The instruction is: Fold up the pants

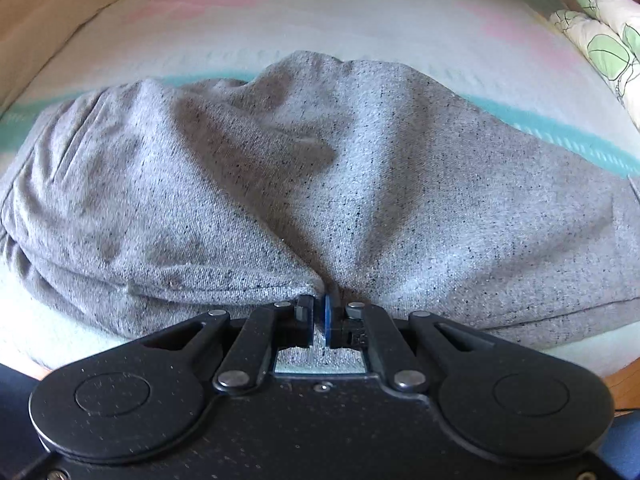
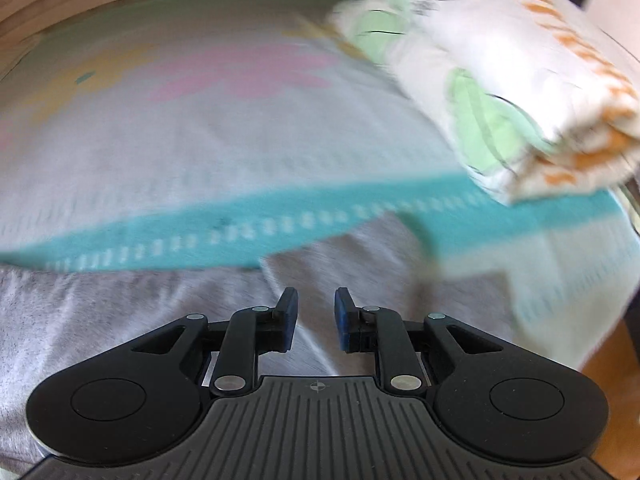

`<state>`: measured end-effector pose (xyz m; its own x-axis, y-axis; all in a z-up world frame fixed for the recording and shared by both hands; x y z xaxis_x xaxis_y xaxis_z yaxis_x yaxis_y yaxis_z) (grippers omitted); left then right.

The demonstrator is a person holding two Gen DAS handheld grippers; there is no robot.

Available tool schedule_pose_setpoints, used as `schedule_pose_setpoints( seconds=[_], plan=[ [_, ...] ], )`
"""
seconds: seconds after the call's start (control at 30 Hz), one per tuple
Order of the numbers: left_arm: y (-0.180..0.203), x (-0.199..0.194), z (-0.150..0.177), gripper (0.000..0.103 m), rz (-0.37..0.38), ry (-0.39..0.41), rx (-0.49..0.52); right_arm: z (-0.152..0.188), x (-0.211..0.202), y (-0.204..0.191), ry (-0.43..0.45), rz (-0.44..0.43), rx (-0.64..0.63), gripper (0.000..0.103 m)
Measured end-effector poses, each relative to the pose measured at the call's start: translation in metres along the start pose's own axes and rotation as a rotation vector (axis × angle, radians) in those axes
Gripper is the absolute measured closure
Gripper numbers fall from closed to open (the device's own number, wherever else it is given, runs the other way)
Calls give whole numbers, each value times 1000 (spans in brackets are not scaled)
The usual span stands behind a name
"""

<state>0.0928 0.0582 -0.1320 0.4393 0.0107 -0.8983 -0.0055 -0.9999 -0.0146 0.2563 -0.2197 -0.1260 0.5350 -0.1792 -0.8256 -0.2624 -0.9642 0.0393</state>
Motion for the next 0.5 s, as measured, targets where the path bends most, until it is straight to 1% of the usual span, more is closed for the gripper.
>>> schedule_pose_setpoints(
  seconds=[0.1, 0.2, 0.27, 0.33, 0.37, 0.4, 0.5],
  plan=[
    [1, 3, 2, 97, -10, 9, 20, 0, 25, -16, -18, 38, -54, 79],
    [1, 5, 2, 97, -7, 11, 22, 8, 46, -20, -59, 110, -111, 79],
    [0, 6, 1, 97, 1, 9, 15, 10, 54, -18, -59, 165, -141, 79],
    [-2, 4, 1, 97, 7, 7, 9, 9, 54, -17, -49, 165, -159, 80],
    [-2, 3, 1, 97, 10, 6, 6, 6, 51, -16, -44, 153, -151, 90],
    [-2, 3, 1, 97, 12, 5, 4, 2, 47, -12, -30, 139, -123, 98],
    [-4, 2, 1, 97, 24, 0, -11, -21, 25, 3, 33, 90, -16, 98]
  ],
)
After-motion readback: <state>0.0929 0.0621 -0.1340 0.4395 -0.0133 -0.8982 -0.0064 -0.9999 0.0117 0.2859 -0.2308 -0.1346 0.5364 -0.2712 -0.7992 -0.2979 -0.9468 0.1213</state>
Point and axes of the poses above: each gripper's, at about its wrist camera, not at the fingertips, and x roughly the way its jaws point, y to its right, z to its underside, the point moved 10 cm from there along x, roughly the way its jaws point, and after that the axes turned 11 degrees about x, right-handed, at the moved point
